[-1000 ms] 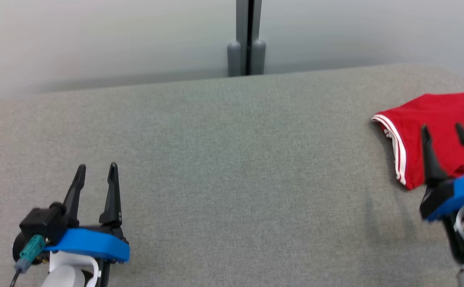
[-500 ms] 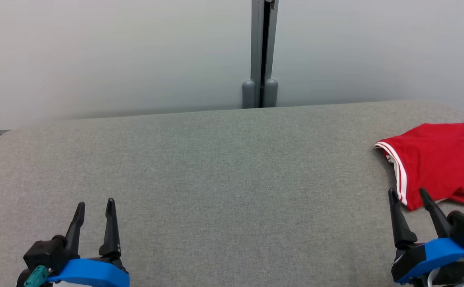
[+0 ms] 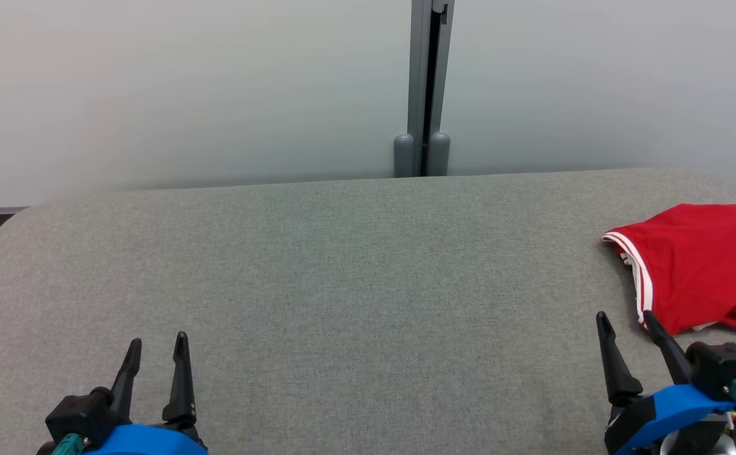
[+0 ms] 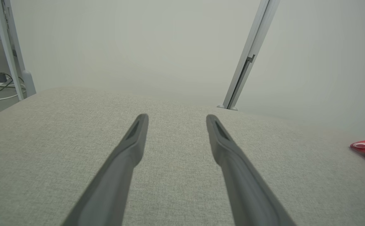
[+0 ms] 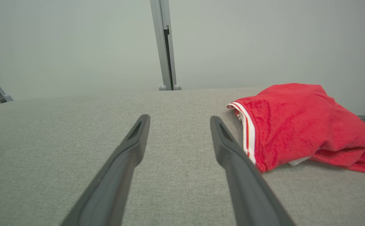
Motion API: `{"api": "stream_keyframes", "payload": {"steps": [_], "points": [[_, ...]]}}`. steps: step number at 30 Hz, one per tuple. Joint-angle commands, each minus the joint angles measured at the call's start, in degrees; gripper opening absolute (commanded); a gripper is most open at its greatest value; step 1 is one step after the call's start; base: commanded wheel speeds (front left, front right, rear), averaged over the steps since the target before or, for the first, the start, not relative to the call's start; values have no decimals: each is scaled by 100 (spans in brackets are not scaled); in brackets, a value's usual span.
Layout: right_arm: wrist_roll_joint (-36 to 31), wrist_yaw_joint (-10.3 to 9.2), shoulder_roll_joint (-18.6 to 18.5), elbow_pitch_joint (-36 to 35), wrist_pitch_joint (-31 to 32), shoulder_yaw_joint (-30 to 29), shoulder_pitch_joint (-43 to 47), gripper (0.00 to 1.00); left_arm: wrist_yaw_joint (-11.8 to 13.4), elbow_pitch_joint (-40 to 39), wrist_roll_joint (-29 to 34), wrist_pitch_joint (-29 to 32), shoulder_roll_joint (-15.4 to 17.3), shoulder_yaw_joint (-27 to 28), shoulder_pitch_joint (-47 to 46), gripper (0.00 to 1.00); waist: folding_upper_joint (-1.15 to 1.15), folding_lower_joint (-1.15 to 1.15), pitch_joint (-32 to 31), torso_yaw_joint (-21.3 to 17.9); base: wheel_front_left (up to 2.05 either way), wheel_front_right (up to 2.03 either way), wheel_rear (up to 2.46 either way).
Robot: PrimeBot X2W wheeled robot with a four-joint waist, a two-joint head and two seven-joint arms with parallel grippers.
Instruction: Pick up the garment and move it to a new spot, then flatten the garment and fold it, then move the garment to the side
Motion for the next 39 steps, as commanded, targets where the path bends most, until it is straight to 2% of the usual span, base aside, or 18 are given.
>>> {"api": "stream_keyframes", "payload": {"steps": [1,10,22,23,30,39], "points": [[-9,4,27,21,-42,9,-2,100,-5,14,48,-24,-16,46,29,100,0,0,6,2,0,0,0],[-29,4,45,154,-35,53,8,100,-89,-25,60,-24,-17,89,37,100,0,0,37,19,0,0,0],[53,4,55,252,-85,122,-57,100,-78,14,-33,45,15,53,68,100,0,0,58,27,0,0,0],[55,0,40,257,-53,131,-23,0,-71,11,-29,37,1,47,30,0,0,1,59,27,0,0,0],[109,0,78,622,-5,126,94,0,-69,301,-72,49,-169,-29,216,0,0,1,60,28,0,0,0],[1132,0,74,638,90,79,-4,0,-143,221,-843,314,-281,207,107,0,0,1,69,31,0,0,0]]}}
